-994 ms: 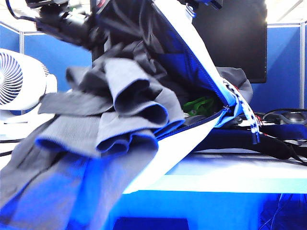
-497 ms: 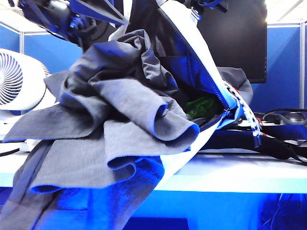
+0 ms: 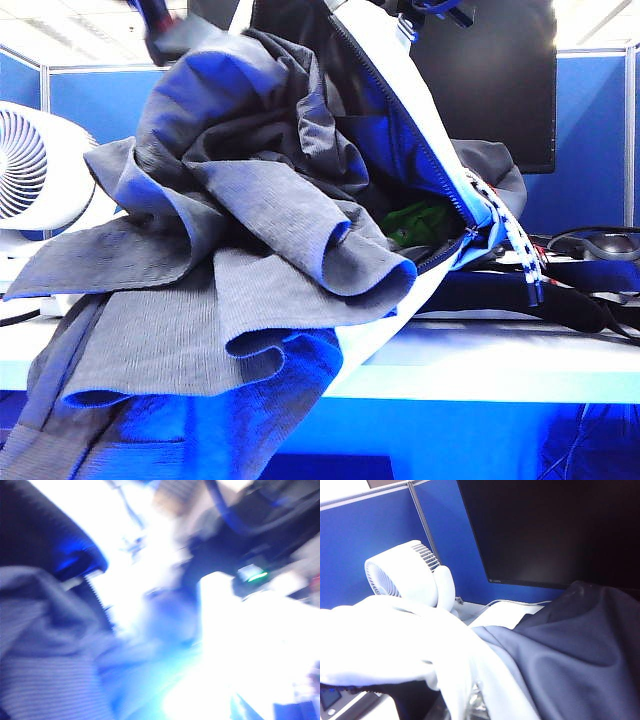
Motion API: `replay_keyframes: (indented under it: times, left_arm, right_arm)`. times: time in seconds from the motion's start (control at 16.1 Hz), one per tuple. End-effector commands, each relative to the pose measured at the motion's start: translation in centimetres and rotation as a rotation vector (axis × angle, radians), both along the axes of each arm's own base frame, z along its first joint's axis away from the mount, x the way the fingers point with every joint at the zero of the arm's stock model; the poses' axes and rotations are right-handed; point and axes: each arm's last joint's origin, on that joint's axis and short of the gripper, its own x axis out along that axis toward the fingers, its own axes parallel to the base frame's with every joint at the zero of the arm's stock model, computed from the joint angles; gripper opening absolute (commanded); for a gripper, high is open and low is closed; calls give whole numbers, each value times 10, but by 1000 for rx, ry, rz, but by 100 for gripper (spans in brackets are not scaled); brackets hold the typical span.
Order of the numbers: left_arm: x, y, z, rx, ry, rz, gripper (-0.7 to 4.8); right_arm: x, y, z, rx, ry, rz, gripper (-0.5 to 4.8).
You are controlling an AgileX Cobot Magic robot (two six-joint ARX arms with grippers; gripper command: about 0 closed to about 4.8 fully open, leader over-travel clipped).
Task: Put the gray clothes into the backpack.
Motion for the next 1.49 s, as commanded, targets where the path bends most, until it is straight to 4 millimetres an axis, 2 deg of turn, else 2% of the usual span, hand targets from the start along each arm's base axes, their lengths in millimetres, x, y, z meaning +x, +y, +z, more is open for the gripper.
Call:
replay_keyframes:
  times: [0.06,0.12,0.31,0.37,0.81,0.93,1.12,1.43,1.49]
  left_arm:
    - [-8,4,17,77,-76,85,479]
    - [-15,6,24,75,-100,93,479]
    - [-36,18,55,210,-273,302,479]
    - [-43,20,62,201,-272,328,479]
    - [-105,39,72,273,-111,352,479]
    - [-119,44,58,329,-62,410,479]
    - [-138,49,13,306,41,418,479]
    - [-151,53,-37,151,-49,581,479]
    - [-152,53,-65,129,-34,616,479]
  right_arm:
    - [-2,-1,12,58,-64,-4,-5]
    - [-1,-2,13,61,-69,-5,-5]
    - [-1,-2,14,67,-80,-4,-5]
    - [-1,-2,14,68,-83,-4,-5]
    - [2,-17,19,70,-100,10,-5]
    - [1,-17,21,73,-110,18,-5]
    - [0,-17,22,78,-122,33,-5]
    - [-3,-19,27,87,-142,34,-5]
    - [-5,-20,29,88,-145,35,-5]
